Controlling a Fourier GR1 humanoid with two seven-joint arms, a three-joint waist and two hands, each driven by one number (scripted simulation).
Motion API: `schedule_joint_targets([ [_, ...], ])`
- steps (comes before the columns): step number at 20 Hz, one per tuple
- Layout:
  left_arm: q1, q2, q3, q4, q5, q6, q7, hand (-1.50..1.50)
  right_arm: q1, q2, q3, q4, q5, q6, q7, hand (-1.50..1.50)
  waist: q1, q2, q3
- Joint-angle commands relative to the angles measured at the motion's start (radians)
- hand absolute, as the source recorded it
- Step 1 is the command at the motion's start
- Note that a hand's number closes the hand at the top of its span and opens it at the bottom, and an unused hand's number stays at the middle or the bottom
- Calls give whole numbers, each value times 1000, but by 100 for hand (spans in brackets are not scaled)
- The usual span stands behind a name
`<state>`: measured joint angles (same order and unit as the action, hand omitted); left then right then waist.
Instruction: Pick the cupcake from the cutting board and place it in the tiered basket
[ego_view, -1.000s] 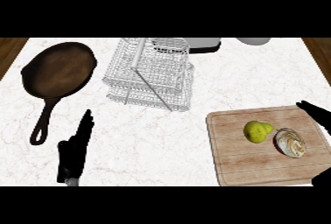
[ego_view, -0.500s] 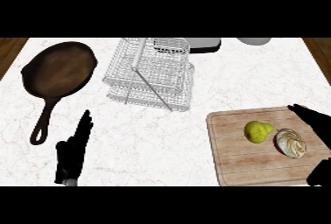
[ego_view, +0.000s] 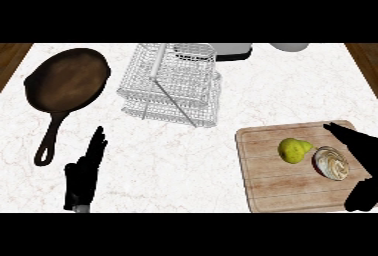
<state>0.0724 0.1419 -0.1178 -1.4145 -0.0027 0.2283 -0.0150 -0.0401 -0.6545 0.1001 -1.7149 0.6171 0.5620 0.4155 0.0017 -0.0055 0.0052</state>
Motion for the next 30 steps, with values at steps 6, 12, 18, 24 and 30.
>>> schedule_joint_targets([
  [6,12,-20,9,15,-25,13,57,0,38,27,-29,98,56,14,-91,-150,-3,5,-5],
  [12,44,-11,18,-16,-15,-29,47,0,-18,75,-33,163,96,43,-100,-150,0,5,-5],
  [18,13,-21,25,4,-39,-32,49,0,-45,118,-35,259,168,-12,-172,150,1,6,-5],
  [24,1,-58,5,27,-67,-2,48,0,-96,122,7,353,240,-106,-296,150,5,7,-5],
  [30,27,-79,5,12,-77,14,29,0,-81,141,13,340,330,-275,-371,150,2,6,-5],
])
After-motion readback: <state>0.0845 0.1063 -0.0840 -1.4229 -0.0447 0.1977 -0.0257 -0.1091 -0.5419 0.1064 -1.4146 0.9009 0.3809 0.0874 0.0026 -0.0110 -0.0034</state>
